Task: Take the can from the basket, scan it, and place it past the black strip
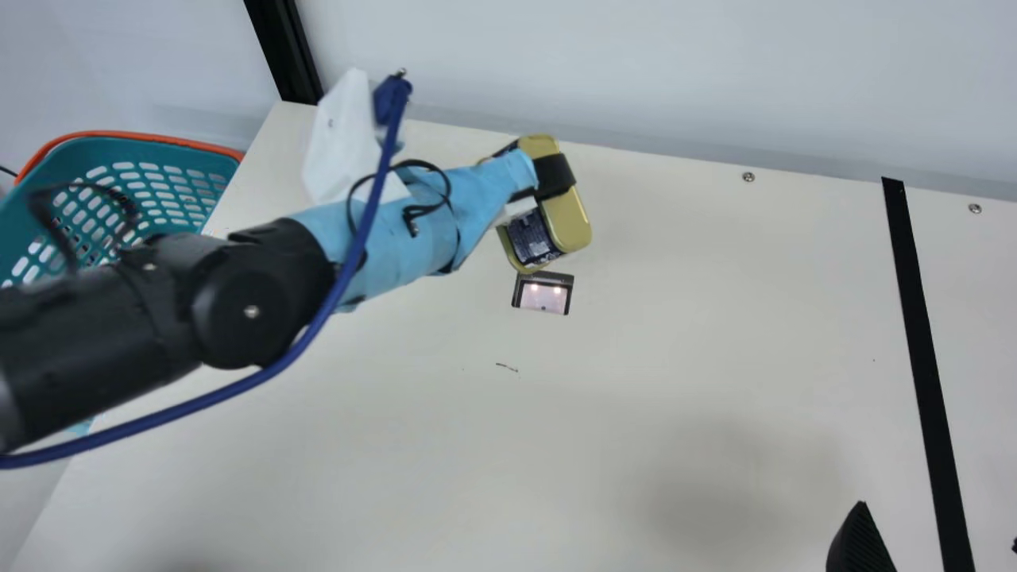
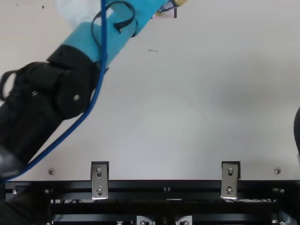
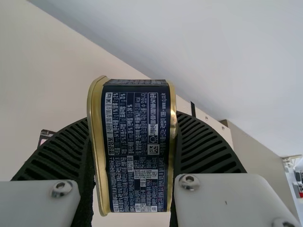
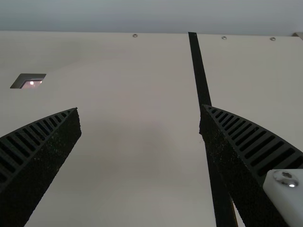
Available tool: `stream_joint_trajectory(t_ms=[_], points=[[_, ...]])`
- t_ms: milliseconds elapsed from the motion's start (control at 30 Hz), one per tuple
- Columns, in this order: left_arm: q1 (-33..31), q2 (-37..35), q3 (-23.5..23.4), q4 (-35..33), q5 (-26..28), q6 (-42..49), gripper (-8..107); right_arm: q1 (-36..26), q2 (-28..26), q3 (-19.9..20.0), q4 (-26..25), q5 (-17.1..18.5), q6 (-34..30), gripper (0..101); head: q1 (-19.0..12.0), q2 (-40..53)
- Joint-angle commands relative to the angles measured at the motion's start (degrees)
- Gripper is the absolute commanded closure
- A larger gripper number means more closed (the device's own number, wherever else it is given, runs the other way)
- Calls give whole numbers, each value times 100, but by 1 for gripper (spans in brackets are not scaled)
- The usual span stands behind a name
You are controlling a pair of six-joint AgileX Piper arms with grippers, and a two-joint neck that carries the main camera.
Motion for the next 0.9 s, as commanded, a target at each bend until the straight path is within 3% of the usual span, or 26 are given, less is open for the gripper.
stream_joint_trajectory(t_ms=[0,600,867], points=[[-23,207,-11,-66,-209,98,89,0,0,0,0,0,0,0,-23,-3],[42,1374,-21,918,-1961,506,89,0,0,0,0,0,0,0,-23,-3],[-1,1776,-68,1017,-2364,876,89,0,0,0,0,0,0,0,-23,-3]])
